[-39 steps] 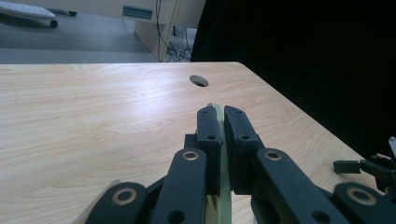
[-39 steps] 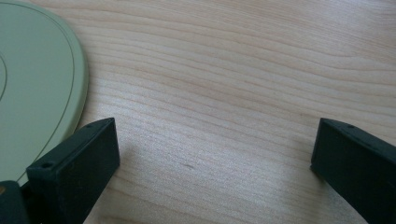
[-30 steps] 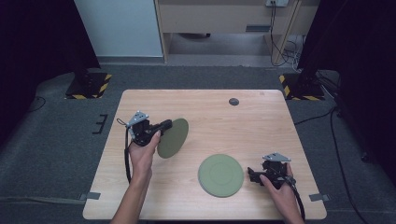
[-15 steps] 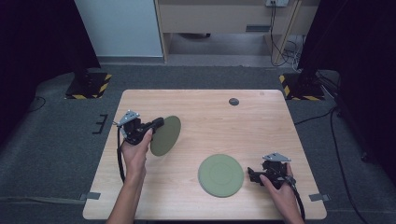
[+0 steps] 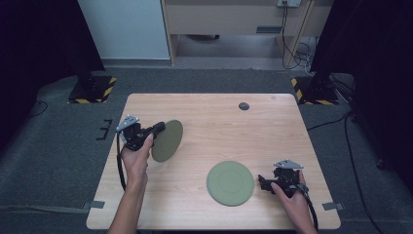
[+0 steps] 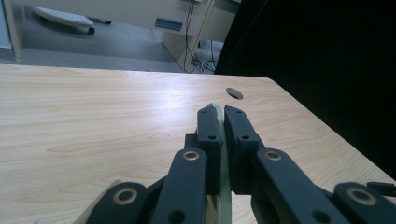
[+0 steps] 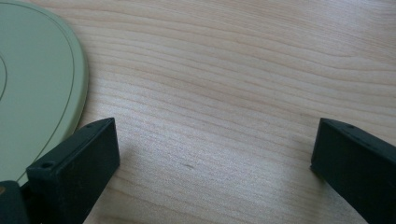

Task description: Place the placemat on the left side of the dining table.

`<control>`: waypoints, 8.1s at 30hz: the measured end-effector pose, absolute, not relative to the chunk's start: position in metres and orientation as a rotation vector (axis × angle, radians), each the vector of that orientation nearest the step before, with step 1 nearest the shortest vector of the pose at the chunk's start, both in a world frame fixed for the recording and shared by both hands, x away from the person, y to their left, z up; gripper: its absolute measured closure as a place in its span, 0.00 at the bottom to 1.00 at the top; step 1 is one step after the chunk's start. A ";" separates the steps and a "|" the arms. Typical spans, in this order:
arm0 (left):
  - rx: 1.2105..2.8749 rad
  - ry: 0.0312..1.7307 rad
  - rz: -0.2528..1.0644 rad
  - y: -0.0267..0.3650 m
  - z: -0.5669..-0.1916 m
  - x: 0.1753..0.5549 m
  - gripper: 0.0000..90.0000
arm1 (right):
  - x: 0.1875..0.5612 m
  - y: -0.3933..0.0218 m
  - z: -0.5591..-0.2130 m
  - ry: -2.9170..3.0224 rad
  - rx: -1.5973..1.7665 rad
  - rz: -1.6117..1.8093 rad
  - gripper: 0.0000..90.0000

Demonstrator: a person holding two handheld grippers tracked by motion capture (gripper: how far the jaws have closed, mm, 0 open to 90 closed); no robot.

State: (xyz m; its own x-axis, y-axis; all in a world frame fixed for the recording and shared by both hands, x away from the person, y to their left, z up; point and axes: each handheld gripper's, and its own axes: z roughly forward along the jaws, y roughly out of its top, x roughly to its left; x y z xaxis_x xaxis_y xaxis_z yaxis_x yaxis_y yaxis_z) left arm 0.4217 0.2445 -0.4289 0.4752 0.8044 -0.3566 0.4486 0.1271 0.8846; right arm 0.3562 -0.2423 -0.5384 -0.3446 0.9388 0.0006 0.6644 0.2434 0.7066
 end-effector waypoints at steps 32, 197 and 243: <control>1.473 1.212 0.390 0.272 -0.438 0.426 0.95 | 0.356 -0.242 -0.538 2.096 1.464 0.868 0.02; 1.819 1.431 0.670 0.331 -0.503 0.451 0.90 | 0.357 -0.241 -0.539 2.096 1.466 0.869 0.01; 2.002 1.423 0.709 0.281 -0.491 0.459 0.07 | 0.356 -0.241 -0.539 2.102 1.460 0.869 0.01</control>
